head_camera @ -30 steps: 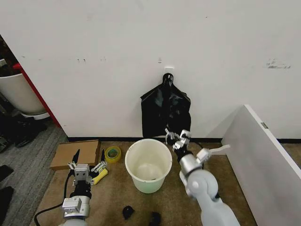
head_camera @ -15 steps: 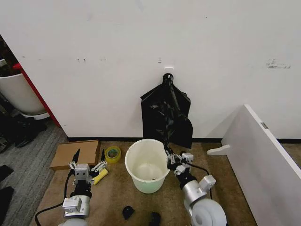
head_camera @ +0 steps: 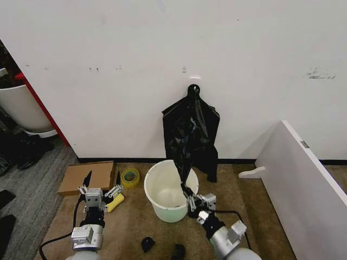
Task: Place the garbage bag over the trash bin.
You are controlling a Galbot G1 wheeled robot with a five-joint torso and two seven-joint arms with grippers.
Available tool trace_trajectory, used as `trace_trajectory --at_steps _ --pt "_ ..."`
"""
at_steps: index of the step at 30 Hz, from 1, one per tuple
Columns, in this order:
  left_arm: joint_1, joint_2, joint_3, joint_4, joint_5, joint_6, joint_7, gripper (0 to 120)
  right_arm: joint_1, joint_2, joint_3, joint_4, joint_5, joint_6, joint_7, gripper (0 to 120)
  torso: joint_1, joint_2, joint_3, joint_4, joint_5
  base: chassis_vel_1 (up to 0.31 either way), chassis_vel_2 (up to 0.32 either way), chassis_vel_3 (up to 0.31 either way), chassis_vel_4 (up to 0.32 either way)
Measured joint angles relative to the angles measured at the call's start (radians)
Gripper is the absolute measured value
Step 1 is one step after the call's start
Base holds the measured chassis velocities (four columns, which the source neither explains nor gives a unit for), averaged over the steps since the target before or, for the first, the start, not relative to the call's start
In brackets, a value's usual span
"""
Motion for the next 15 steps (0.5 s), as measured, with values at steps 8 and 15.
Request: trace_trajectory --at_steps 8,15 --pt "0.002 -0.006 0.003 -0.001 0.003 0.0 0.0 100 -0.006 -0.035 -0.011 -0.009 -0.039 0.033 -0.043 0 0.0 0.0 0.0 0.0 0.0 0.0 0.0 0.0 0.0" --pt "0.006 0.0 0.003 -0.005 0.003 -0.001 0.0 100 0.024 -0.03 -0.01 -0.013 -0.037 0.029 -0.02 0 0.0 0.0 0.0 0.0 0.0 0.0 0.0 0.0 0.0"
